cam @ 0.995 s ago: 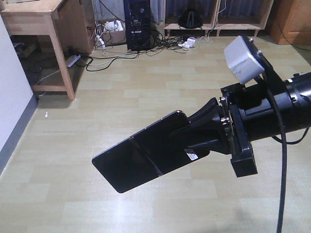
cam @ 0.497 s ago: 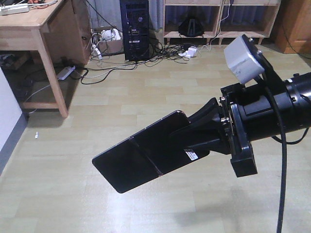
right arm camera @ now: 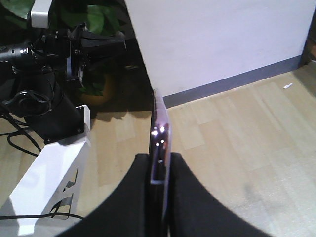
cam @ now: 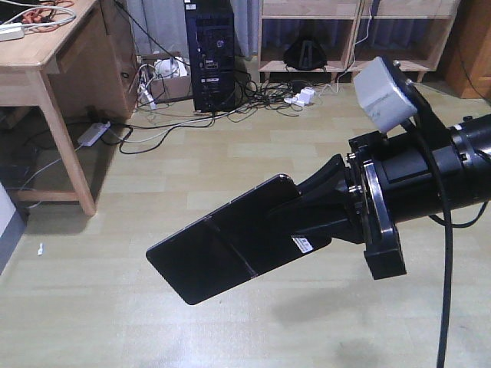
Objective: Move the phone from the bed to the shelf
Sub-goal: 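Drive the base across the floor carrying the phone in the right gripper, then turn the base toward the white desk, keeping the phone held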
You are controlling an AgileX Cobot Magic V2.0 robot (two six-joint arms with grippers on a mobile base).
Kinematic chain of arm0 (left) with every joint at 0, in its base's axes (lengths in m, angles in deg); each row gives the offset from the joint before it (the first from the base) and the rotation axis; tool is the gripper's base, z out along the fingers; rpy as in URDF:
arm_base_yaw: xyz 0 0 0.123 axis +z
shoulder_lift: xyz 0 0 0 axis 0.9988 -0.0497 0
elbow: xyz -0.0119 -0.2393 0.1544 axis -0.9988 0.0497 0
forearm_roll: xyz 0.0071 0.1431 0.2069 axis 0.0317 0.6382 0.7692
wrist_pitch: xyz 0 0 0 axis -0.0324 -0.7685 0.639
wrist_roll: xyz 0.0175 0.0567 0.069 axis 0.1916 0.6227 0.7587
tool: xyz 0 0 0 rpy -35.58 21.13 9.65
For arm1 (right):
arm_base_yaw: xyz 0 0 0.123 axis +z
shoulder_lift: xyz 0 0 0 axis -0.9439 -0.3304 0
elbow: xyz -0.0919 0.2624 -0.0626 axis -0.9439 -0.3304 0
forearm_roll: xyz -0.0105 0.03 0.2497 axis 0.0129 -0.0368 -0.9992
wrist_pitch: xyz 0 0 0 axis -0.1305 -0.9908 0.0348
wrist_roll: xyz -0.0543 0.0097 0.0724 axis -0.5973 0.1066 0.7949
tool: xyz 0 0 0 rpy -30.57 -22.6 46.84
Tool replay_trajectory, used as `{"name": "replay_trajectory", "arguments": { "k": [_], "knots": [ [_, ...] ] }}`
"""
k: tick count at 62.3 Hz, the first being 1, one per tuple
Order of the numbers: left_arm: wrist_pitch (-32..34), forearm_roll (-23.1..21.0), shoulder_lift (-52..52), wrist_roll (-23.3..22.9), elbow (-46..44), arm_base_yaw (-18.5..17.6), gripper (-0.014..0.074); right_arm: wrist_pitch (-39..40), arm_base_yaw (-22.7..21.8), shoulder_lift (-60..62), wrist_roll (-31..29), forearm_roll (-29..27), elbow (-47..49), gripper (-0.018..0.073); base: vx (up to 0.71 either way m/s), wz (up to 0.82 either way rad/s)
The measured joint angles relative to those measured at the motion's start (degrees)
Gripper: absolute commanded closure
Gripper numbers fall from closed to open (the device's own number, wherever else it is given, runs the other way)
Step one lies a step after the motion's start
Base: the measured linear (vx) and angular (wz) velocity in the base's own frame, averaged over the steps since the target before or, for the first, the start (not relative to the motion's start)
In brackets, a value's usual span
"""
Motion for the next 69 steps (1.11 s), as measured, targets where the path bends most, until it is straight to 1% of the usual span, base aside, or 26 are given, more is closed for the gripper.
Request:
{"name": "replay_trajectory", "arguments": {
  "k": [46,69],
  "knots": [
    [0.0,0.0,0.0,0.0,0.0,0.0,0.0596,0.0,0.0,0.0,0.0,0.0,0.0,0.0560,0.33,0.04],
    [0.0,0.0,0.0,0.0,0.0,0.0,0.0596,0.0,0.0,0.0,0.0,0.0,0.0,0.0560,0.21,-0.13]
  ]
}}
